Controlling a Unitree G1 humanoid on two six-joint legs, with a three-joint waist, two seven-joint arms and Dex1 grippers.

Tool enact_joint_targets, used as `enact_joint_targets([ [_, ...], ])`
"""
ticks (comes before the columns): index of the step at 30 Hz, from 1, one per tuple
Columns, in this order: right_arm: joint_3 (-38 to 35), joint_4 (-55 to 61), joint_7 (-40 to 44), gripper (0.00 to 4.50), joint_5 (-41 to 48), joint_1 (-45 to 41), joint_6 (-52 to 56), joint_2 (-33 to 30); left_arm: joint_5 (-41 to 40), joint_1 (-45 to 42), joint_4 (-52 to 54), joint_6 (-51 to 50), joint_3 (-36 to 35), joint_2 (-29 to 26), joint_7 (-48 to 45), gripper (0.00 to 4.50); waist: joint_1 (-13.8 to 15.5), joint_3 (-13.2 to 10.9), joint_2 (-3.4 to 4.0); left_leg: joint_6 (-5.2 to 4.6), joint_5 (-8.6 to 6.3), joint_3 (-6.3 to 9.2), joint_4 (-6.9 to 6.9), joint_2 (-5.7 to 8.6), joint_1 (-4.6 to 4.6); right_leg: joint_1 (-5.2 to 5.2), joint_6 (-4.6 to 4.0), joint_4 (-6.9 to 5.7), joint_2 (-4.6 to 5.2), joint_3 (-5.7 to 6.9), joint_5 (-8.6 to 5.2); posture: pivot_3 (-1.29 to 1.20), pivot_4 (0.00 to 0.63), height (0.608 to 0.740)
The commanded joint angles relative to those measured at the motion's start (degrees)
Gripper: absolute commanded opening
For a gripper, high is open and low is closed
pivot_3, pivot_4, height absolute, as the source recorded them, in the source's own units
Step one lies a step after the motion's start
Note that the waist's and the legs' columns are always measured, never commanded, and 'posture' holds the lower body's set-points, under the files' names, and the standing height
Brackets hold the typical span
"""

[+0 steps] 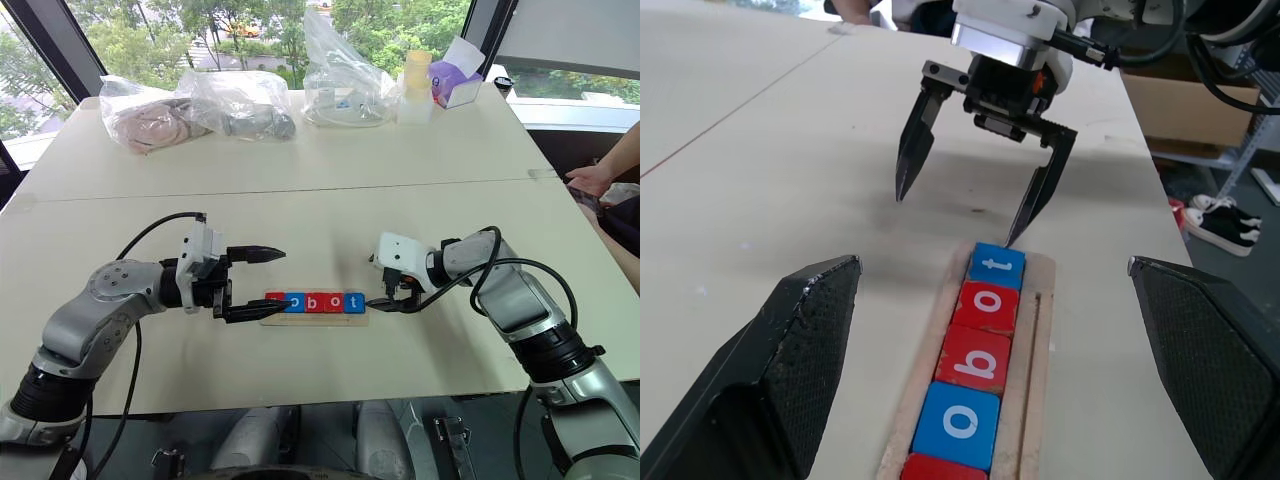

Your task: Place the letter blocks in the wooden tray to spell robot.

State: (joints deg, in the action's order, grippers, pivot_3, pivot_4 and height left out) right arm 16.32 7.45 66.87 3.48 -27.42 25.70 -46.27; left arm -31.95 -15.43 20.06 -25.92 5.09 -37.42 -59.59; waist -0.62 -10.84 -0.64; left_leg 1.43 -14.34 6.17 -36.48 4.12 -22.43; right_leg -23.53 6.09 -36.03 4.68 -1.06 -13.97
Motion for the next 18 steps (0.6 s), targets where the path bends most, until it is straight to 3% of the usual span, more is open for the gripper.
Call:
enact_joint_targets([
  [1, -2.0, 0.9, 0.5, 4.47, 0.1, -0.4, -1.2, -2.1, -0.6, 0.6, 2.8, -0.6, -1.7, -1.6, 0.0, 4.50, 0.0, 0.0, 0.00, 0.00, 0.00, 0.00, 0.00, 0.00, 0.00, 0.00, 0.00, 0.00, 0.00, 0.00, 0.00, 0.00, 0.150, 0.740],
  [7, -7.3, 8.7, 1.9, 4.47, 5.3, 4.0, 3.5, -6.5, -0.8, 2.9, 4.1, -2.0, -2.7, -5.1, -0.3, 4.50, 0.1, 0.0, 0.00, 0.00, 0.00, 0.00, 0.07, 0.00, 0.00, -0.01, 0.00, 0.02, 0.02, 0.00, -0.01, 0.00, 0.150, 0.740],
  [12, -14.2, 19.9, 3.2, 4.47, 14.9, 9.8, 12.9, -9.6, -2.3, 5.6, 6.0, -3.8, -5.5, -7.1, 0.1, 4.50, 0.1, 0.0, 0.00, -0.01, 0.00, 0.01, 0.10, -0.02, -0.02, -0.03, -0.01, 0.03, 0.12, 0.00, -0.02, 0.00, 0.150, 0.740],
  [18, -17.2, 25.5, 1.3, 4.47, 19.7, 13.3, 17.5, -11.4, -3.6, 8.4, 7.6, -4.7, -7.5, -8.4, -0.2, 4.50, 0.2, 0.0, 0.00, -0.01, -0.01, 0.01, 0.10, -0.03, -0.01, -0.02, -0.18, 0.04, 0.15, 0.00, -0.11, 0.00, 0.150, 0.740],
])
